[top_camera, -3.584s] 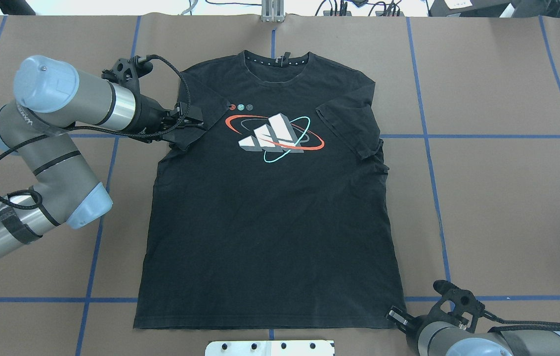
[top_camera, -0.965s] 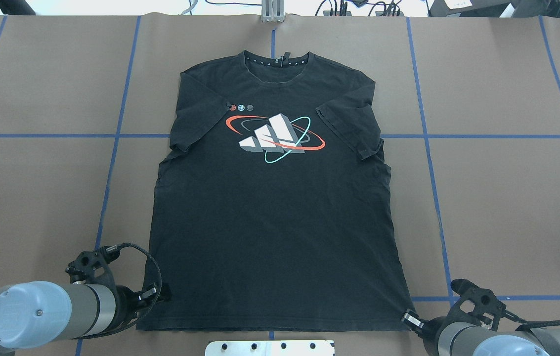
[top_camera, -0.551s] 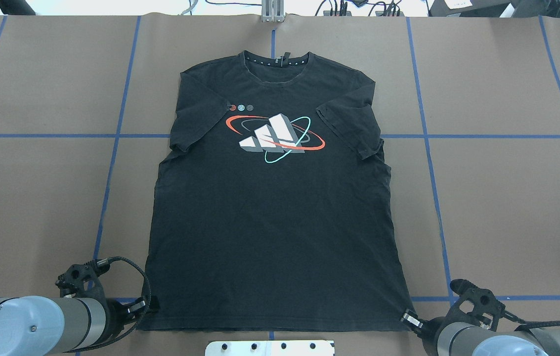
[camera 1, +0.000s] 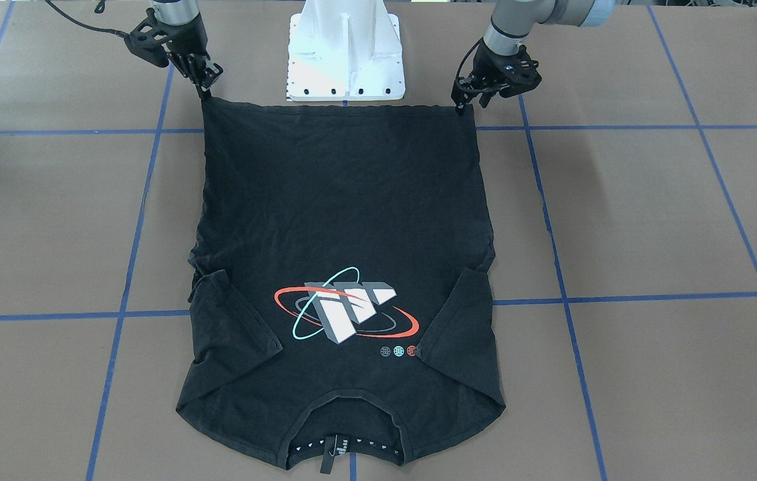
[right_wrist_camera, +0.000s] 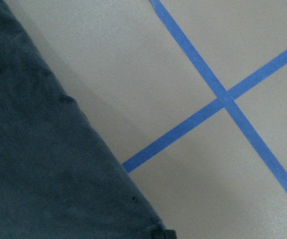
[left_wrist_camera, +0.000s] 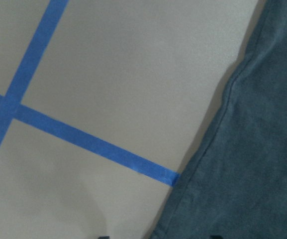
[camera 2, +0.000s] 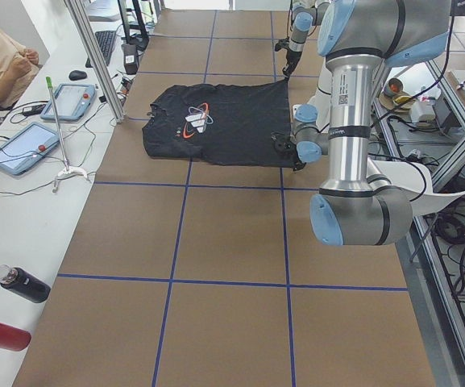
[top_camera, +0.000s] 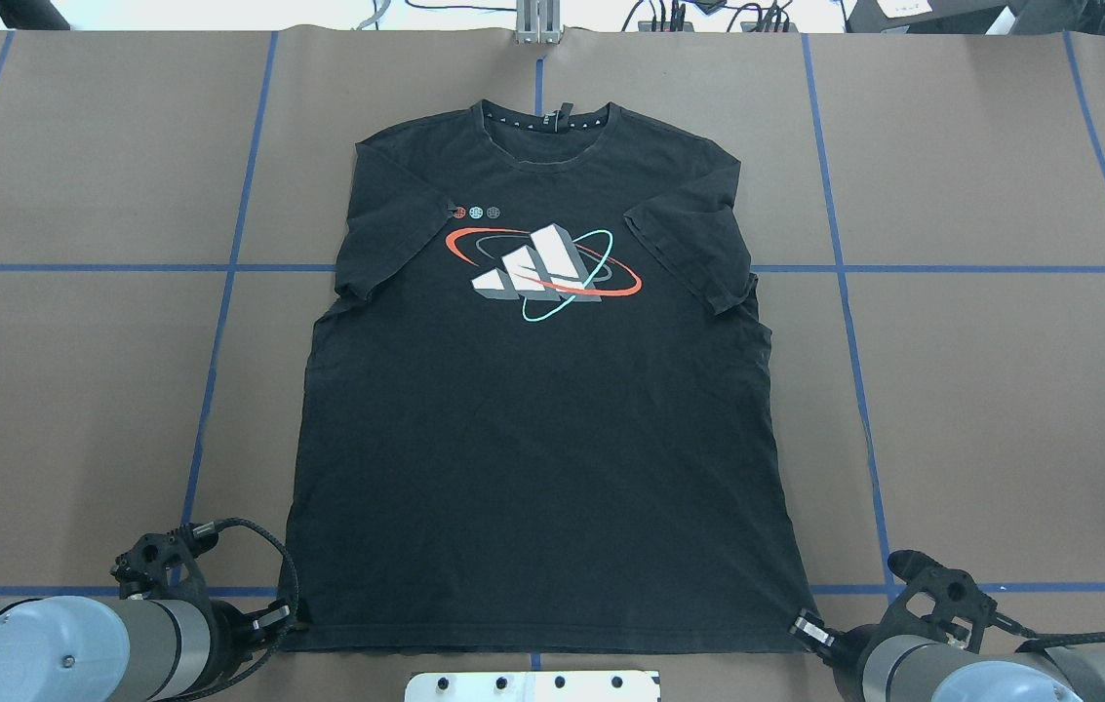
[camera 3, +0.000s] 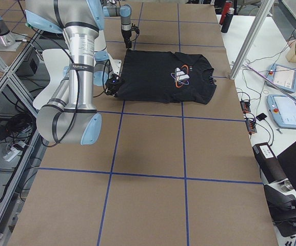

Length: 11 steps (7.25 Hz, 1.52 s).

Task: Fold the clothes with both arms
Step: 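Move the left gripper to the other near hem corner and grasp both corners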

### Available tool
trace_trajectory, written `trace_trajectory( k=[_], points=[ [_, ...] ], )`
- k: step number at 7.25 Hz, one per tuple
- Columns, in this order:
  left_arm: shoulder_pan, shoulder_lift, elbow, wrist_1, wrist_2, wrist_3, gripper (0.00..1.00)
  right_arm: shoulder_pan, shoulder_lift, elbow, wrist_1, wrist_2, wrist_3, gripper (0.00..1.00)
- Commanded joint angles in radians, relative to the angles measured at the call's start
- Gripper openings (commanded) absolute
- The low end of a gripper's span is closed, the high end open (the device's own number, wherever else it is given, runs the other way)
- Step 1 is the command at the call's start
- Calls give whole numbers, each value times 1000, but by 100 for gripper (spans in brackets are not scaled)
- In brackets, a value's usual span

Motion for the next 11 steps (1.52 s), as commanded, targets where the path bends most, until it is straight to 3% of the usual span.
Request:
trace_trajectory(
  k=[1, 2, 3, 7, 11],
  points=[
    [8, -2, 1, 0, 0, -4, 47, 0, -2, 2, 0, 0, 0, 0],
    [6, -2, 0, 0, 1, -4, 20, 0, -2, 2, 0, 0, 0, 0],
    [5, 0, -3, 0, 1, -4, 0, 1, -2, 2, 0, 2, 0, 0],
    [6, 69, -112, 3, -2, -2, 0, 3, -5, 11, 0, 2, 0, 0],
    [-13, 113, -296, 20, -83, -39, 0, 41, -74, 156, -2, 89, 0, 0]
  ],
)
